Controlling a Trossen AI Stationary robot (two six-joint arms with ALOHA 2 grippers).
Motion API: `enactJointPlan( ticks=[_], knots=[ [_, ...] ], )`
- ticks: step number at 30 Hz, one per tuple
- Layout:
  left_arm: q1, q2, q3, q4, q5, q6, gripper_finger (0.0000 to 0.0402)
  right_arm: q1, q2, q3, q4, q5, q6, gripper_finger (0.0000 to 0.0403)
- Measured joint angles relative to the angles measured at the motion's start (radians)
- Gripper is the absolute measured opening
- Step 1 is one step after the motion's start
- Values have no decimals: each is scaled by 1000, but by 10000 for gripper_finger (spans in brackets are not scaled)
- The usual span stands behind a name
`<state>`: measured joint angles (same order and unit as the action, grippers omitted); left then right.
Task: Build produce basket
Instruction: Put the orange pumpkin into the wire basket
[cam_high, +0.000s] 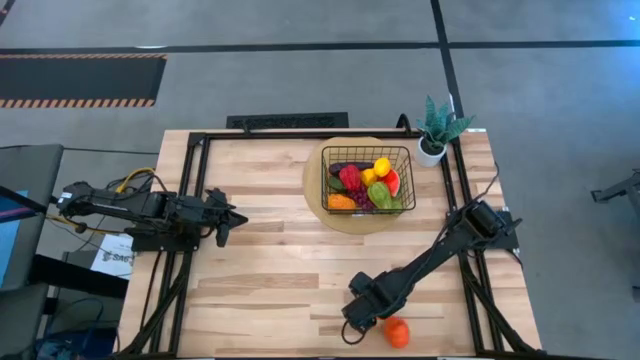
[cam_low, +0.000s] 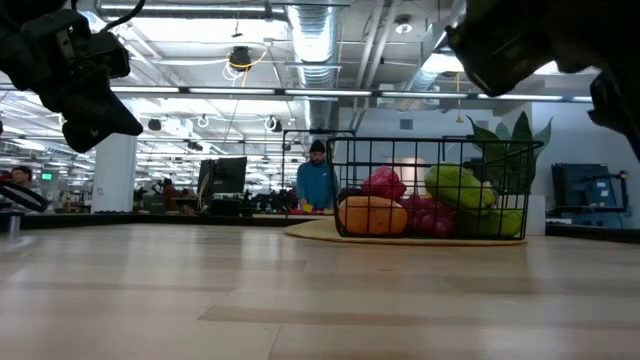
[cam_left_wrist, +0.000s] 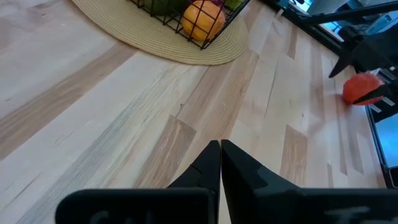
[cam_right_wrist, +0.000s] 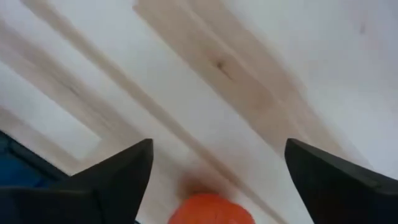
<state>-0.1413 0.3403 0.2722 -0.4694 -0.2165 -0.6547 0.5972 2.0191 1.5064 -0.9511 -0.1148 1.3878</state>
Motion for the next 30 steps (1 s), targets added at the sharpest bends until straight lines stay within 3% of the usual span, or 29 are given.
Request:
enactJointPlan(
  ticks=[4,9,20,30],
  knots=[
    [0,0,0,-16,0,0,0,-3,-1,0,-17,-22,-16,371],
    [0,0,0,-19,0,0,0,2,-1,0,-56,-111,-7,394],
    [0,0,0,-21,0,0,0,24,-59,1,-226,-167,12,397],
    [0,0,0,-21,0,0,0,108,-70,1,-182,-227,79,399]
  ],
)
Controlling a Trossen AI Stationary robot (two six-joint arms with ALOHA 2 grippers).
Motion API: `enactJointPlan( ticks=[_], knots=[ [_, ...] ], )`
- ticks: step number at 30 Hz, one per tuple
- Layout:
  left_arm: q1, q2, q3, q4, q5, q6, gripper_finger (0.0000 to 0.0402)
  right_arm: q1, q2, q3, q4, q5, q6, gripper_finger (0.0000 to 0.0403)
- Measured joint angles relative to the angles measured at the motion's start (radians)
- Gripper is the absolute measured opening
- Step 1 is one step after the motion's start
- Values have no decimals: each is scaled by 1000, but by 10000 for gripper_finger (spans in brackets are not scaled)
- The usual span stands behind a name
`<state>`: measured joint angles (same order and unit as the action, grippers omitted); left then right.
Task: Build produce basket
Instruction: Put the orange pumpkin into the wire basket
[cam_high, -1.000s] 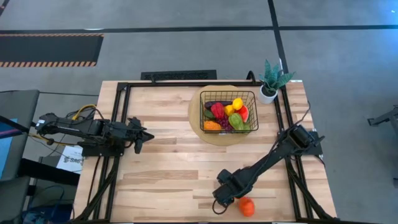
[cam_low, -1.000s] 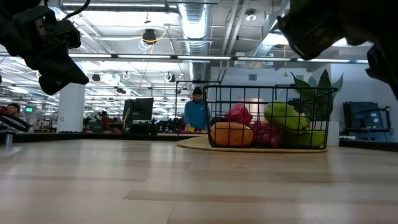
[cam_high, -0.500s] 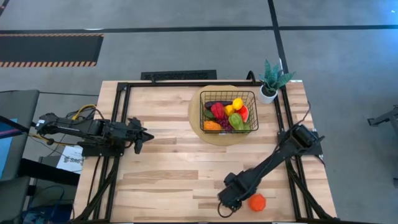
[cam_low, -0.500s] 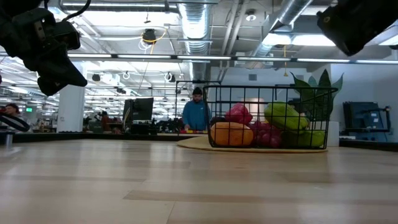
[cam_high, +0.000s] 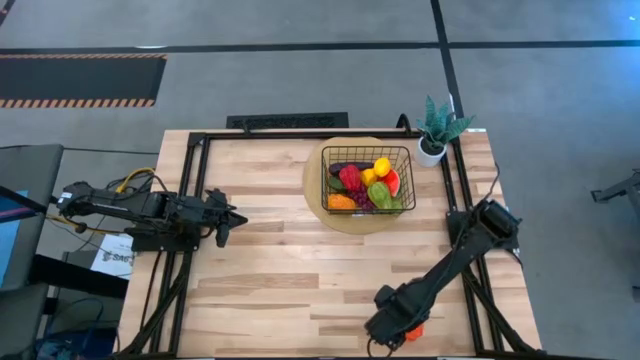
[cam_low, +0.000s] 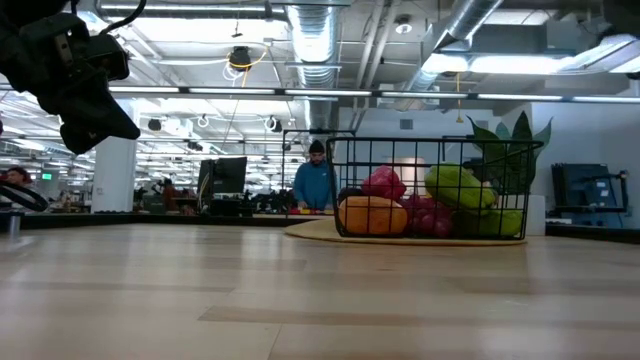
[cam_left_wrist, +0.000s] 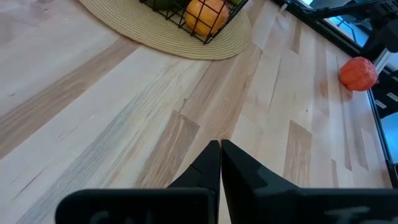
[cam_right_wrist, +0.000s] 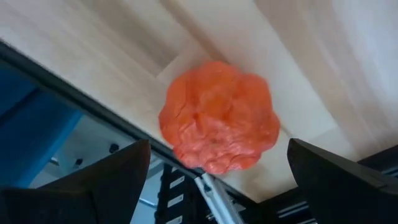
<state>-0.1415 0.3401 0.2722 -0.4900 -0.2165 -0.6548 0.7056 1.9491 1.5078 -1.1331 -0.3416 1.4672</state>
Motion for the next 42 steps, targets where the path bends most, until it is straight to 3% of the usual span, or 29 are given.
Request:
enactJointPlan(
  ticks=[7,16,22,27,42],
  knots=[
    [0,0,0,0,0,0,0,13,1,0,-15,10,3,400],
    [0,0,0,0,0,0,0,90,2,0,51,131,51,400],
    [0,0,0,0,0,0,0,93,3,-2,83,140,51,400],
    [0,0,0,0,0,0,0,105,4,-59,211,138,46,400],
    [0,0,0,0,0,0,0,113,2,-72,229,156,-9,400]
  ],
)
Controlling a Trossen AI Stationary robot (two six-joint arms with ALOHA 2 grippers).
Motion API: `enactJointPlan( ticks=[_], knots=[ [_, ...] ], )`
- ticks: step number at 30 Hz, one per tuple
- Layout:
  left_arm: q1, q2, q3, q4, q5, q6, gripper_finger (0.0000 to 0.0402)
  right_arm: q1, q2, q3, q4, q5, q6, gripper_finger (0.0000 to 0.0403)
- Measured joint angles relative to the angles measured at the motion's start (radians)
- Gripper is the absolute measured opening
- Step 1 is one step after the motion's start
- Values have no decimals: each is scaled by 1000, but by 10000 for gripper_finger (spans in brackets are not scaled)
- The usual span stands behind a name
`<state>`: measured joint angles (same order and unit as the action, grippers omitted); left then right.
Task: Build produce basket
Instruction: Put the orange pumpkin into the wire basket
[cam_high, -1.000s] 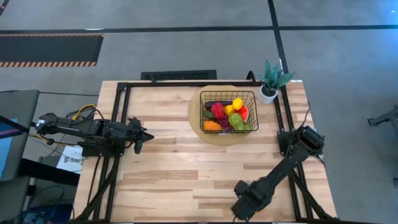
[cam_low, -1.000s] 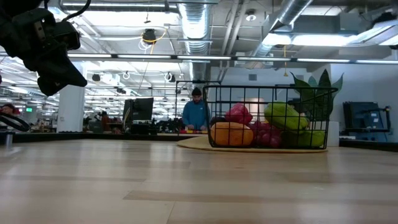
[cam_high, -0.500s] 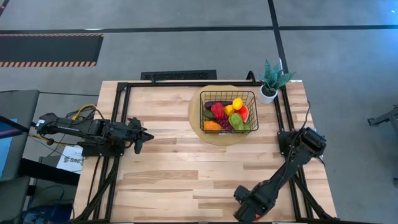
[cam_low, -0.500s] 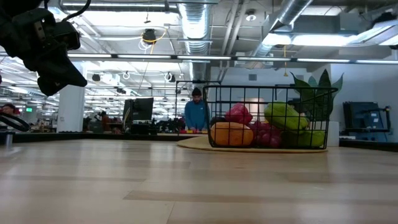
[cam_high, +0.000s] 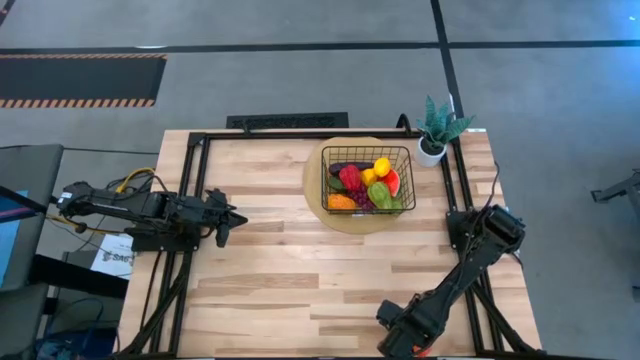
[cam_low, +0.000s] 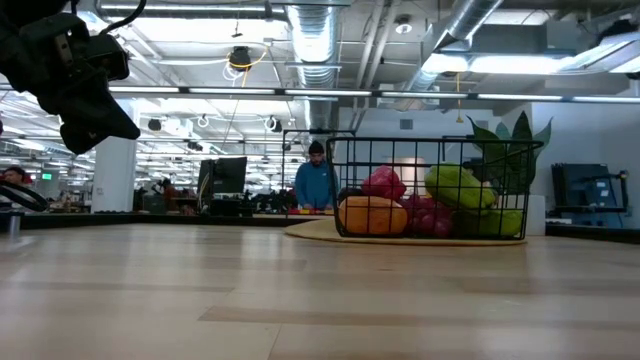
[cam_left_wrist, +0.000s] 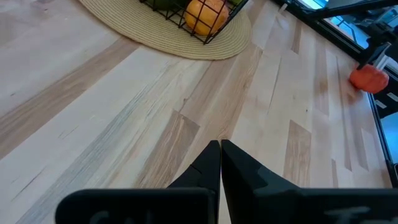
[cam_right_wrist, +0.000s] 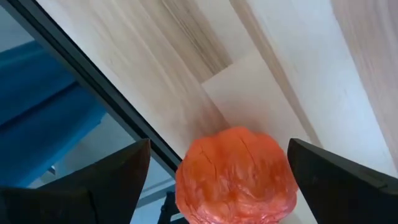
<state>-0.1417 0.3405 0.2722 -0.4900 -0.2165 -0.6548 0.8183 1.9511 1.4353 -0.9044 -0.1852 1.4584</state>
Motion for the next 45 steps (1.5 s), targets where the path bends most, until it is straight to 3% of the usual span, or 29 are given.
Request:
enactJointPlan(
  ticks=[28,45],
  knots=[
    [0,0,0,0,0,0,0,39,-1,1,-81,-99,63,400],
    [0,0,0,0,0,0,0,37,-2,-67,78,-121,108,400]
  ],
)
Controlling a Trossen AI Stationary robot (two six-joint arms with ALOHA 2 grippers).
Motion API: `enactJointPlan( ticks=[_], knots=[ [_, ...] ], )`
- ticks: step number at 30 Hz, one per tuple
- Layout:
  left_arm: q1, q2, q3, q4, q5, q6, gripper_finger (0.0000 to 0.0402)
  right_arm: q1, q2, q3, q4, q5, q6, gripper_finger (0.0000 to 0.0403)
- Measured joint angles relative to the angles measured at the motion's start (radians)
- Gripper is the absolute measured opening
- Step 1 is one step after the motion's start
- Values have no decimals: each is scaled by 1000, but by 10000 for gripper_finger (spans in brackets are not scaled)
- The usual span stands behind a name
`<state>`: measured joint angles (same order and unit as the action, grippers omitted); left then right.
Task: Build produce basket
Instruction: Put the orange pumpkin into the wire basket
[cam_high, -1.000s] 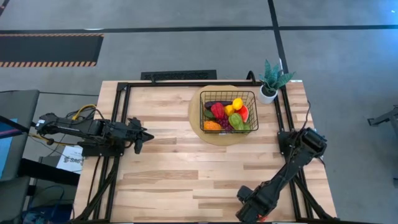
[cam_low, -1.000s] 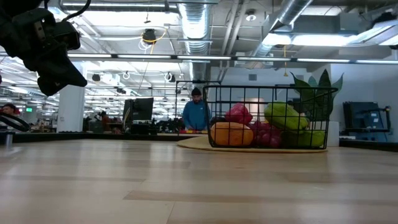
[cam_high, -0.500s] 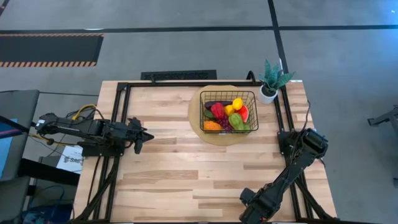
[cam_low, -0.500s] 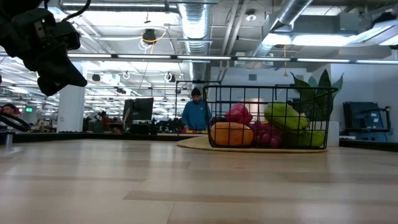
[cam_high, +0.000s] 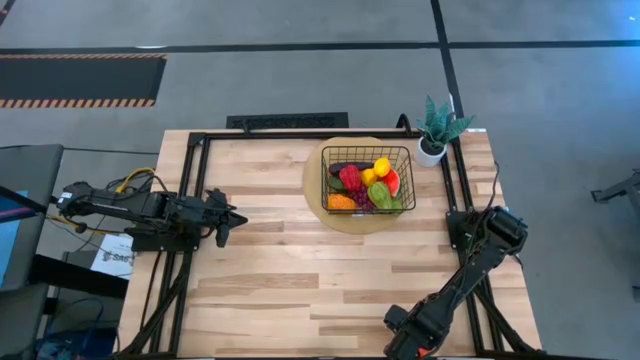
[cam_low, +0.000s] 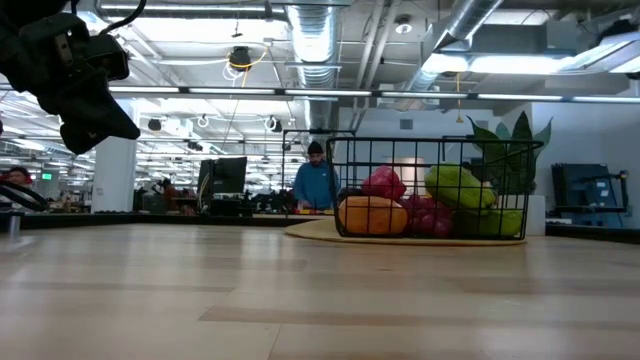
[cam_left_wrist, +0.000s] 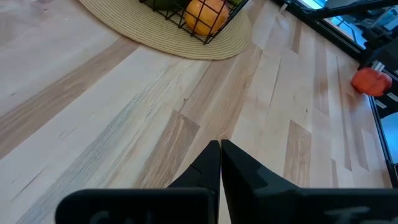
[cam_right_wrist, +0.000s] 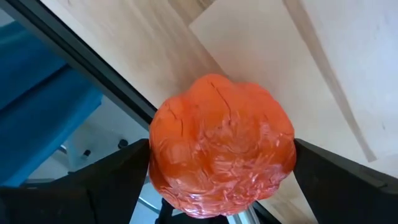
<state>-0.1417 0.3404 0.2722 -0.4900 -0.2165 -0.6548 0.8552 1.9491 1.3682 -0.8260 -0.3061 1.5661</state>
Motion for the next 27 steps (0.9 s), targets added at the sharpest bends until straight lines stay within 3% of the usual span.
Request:
enactJointPlan(
  ticks=[11,14,19,27],
  knots=[
    [0,0,0,0,0,0,0,1,0,0,-2,-3,26,394],
    [0,0,0,0,0,0,0,1,0,0,-8,-5,36,359],
    [0,0,0,0,0,0,0,-9,0,0,6,-7,52,267],
    [0,0,0,0,0,0,0,-44,0,2,-6,6,48,266]
  ],
)
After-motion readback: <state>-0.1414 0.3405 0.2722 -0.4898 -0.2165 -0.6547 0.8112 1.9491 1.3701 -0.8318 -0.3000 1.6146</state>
